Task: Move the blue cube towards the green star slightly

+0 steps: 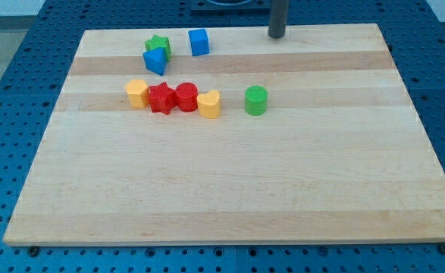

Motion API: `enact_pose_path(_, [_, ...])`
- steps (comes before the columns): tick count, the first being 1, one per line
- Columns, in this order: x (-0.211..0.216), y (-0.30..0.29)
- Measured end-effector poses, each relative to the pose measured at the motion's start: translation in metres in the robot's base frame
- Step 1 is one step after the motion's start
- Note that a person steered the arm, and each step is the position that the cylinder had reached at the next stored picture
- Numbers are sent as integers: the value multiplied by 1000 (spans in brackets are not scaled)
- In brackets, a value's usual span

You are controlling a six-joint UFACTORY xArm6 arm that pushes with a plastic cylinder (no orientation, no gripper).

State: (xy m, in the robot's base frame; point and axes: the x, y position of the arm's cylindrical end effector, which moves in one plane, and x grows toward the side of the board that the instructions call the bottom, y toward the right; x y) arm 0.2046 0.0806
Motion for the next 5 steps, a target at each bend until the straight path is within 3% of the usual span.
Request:
enact_pose_path(3, [11, -118])
enact_pose_path(5, [20, -123])
